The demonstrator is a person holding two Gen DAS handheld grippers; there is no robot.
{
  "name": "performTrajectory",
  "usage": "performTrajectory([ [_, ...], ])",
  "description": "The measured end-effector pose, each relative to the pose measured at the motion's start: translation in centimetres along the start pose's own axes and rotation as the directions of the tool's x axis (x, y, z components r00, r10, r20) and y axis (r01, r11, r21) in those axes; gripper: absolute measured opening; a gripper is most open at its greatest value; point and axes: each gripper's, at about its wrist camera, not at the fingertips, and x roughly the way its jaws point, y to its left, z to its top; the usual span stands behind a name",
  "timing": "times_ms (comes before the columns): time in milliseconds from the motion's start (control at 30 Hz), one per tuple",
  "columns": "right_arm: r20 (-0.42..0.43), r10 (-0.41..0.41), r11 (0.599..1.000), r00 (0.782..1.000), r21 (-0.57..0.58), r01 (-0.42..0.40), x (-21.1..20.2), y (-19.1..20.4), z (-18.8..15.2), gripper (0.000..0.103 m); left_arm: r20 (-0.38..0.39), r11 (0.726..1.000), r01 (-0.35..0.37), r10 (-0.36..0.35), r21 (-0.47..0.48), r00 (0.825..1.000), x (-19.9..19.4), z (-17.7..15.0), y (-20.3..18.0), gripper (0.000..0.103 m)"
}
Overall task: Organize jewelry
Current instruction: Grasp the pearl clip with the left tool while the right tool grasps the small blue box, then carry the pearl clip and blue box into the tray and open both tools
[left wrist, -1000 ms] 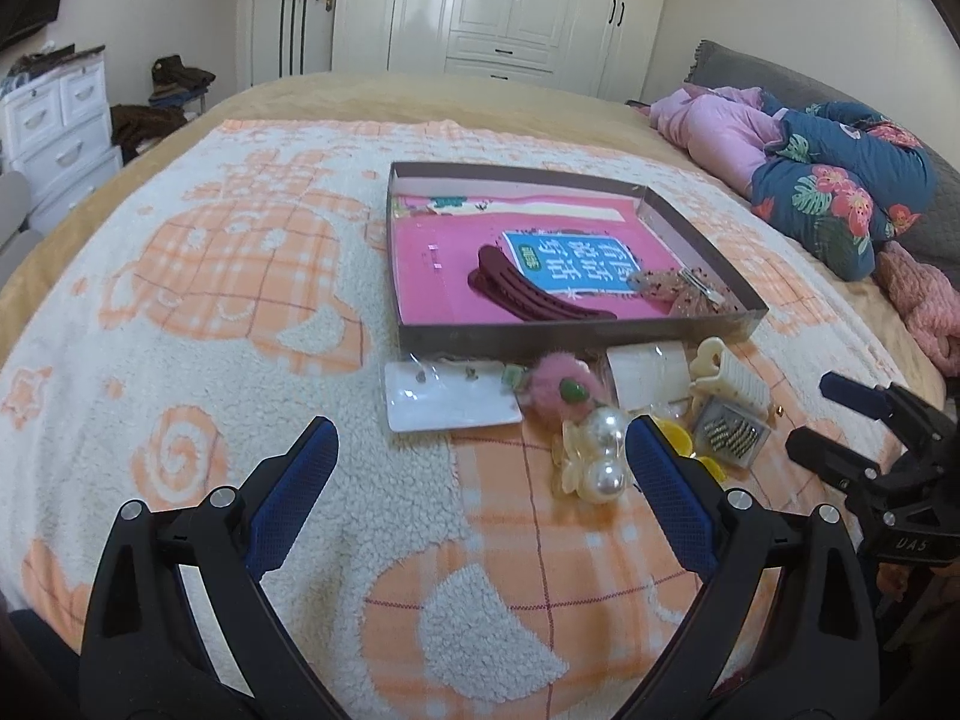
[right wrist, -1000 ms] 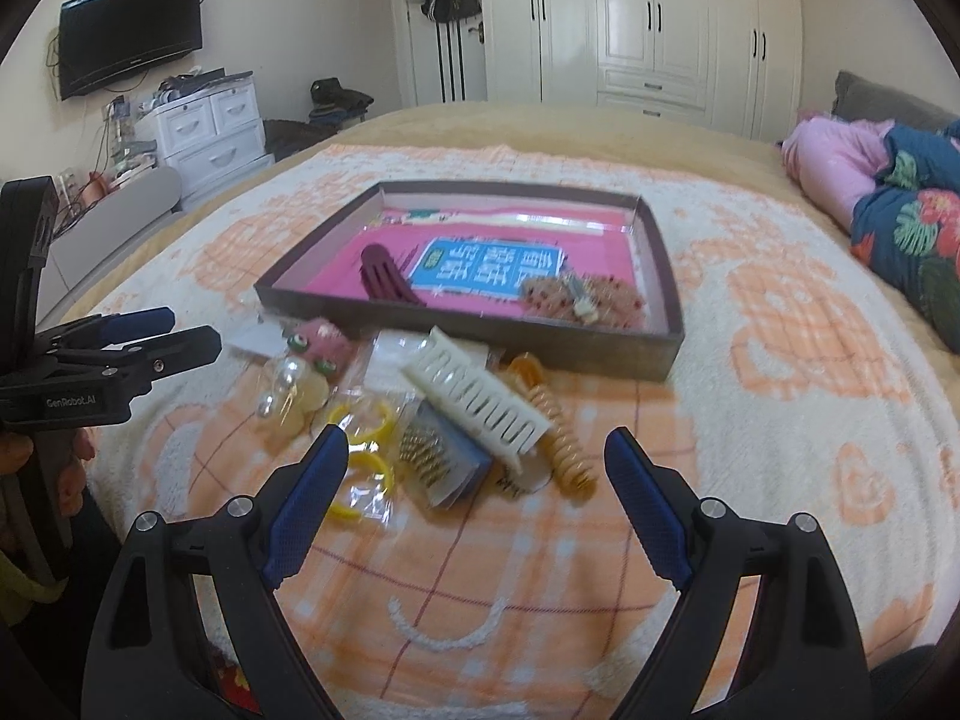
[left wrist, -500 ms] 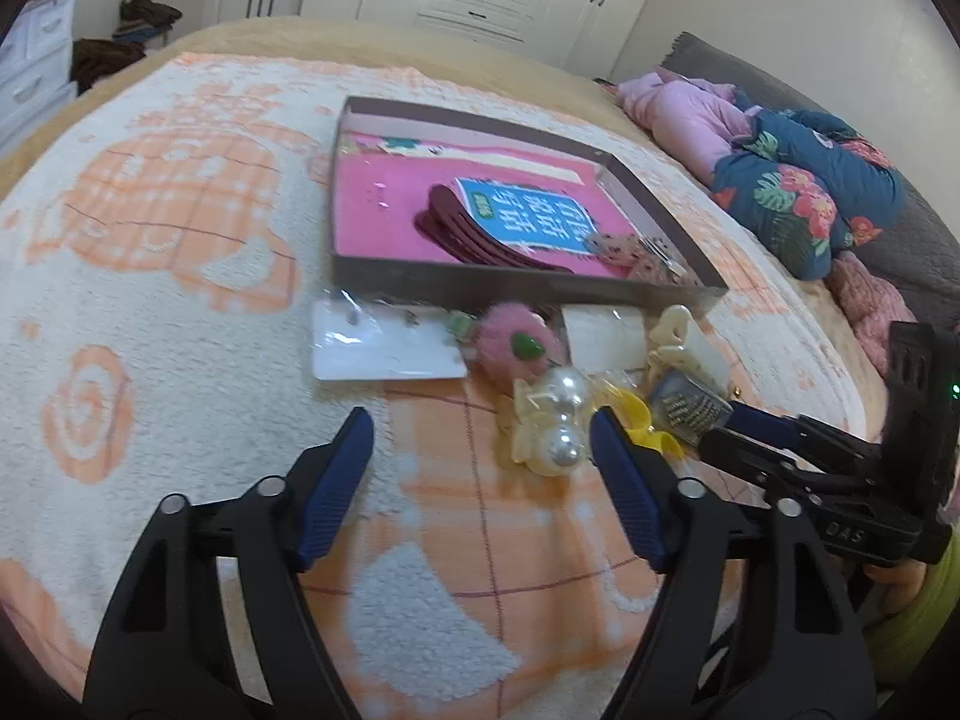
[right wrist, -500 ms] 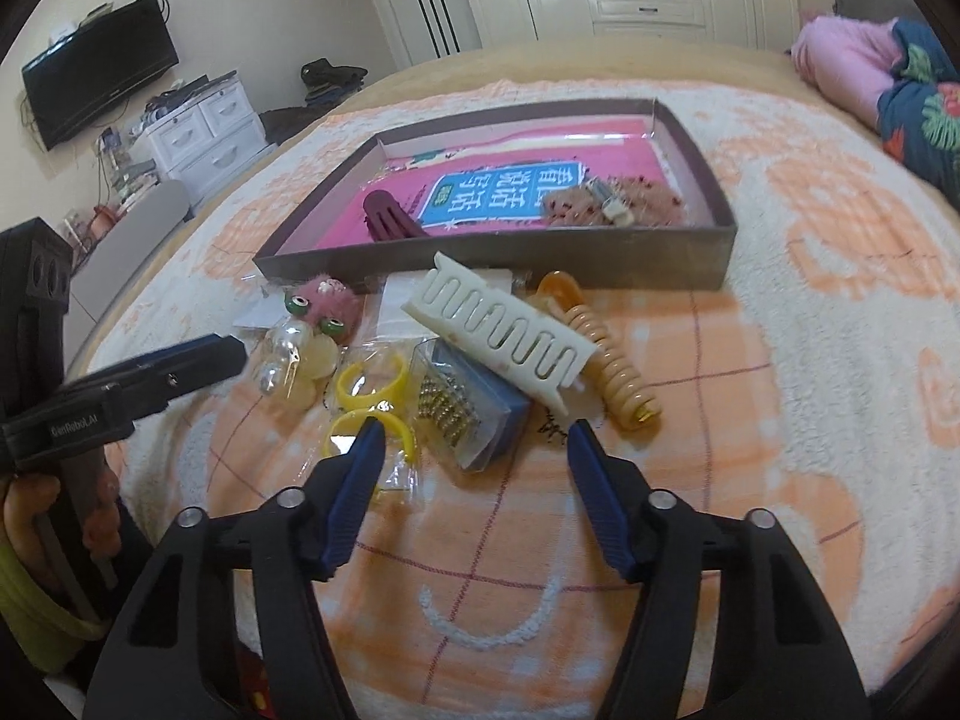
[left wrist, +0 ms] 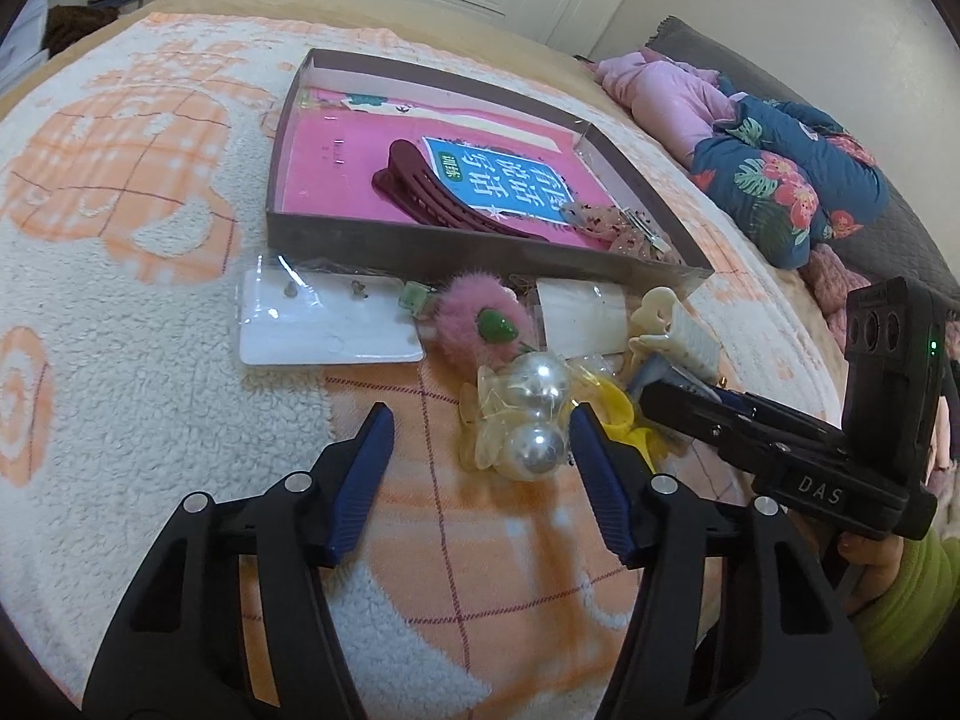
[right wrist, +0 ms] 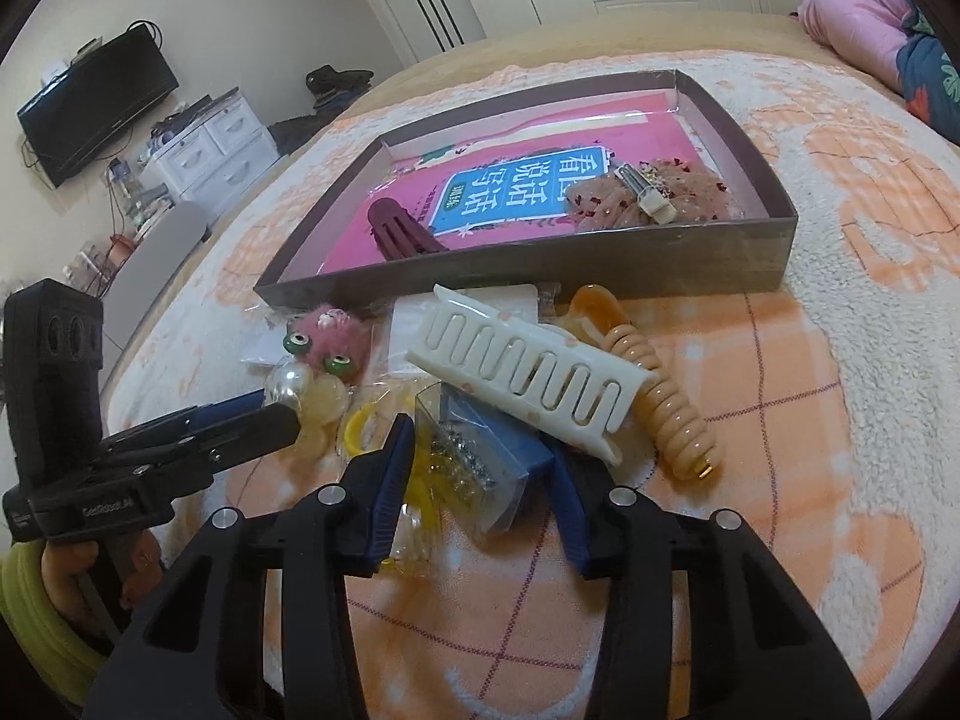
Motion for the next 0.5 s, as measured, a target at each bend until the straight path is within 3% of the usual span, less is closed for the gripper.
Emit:
performTrajectory([
  [133,0.002,0.009,1.0,1.0,-0.008,-0.009,-0.7,0.0,-0.3,0.04,-0.011,1.0,0.01,-0.01,0.011,1.0,0.4,0.1,-0.4,0.047],
  [200,0.001,0.005,1.0,1.0,-0.011,-0.005,-1.1,-0.1,-0.6,0.039,-0.02,1.0,0.014,-0.013,0.022,1.0,0.6,0.0,-0.7,0.037],
  [267,-0.001,-0.002,1.0,1.0,-0.019,0.002,-1.4,-0.2,-0.7,0.029,-0.03,0.999,0.01,-0.008,0.037,1.0,0.9,-0.1,-1.1,0.031],
  [500,0.015,-0.041,0.998,0.999,-0.047,0.041,-2.9,-0.1,-1.5,0.026,-0.022,0.995,-0.047,0.049,0.086,0.999,0.7,-0.3,-2.0,0.028],
])
